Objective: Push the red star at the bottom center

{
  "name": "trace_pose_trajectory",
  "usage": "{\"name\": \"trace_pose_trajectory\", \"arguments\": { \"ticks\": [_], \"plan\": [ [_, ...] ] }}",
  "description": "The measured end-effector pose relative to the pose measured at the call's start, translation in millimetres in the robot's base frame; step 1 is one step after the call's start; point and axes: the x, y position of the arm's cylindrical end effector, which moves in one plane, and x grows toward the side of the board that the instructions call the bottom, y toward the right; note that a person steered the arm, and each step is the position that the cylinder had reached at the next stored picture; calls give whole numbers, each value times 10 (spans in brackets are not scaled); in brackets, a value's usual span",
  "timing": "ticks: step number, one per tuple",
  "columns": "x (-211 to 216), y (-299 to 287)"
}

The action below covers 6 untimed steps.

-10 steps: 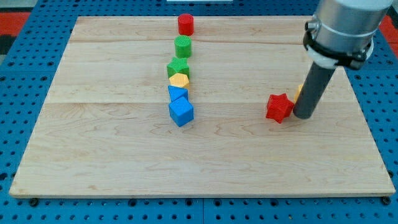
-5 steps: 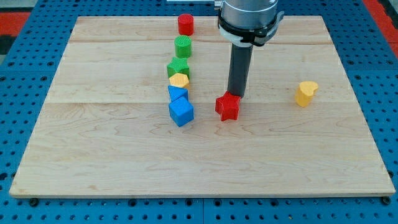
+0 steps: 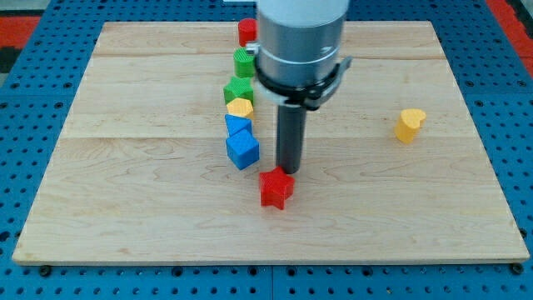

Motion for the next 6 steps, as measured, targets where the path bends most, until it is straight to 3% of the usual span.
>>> {"name": "trace_pose_trajectory", "arguments": {
  "ticks": [3,4,5,6],
  "plan": [
    [581,-81],
    [558,492],
    [259,1345],
    [-511,1965]
  ]
}}
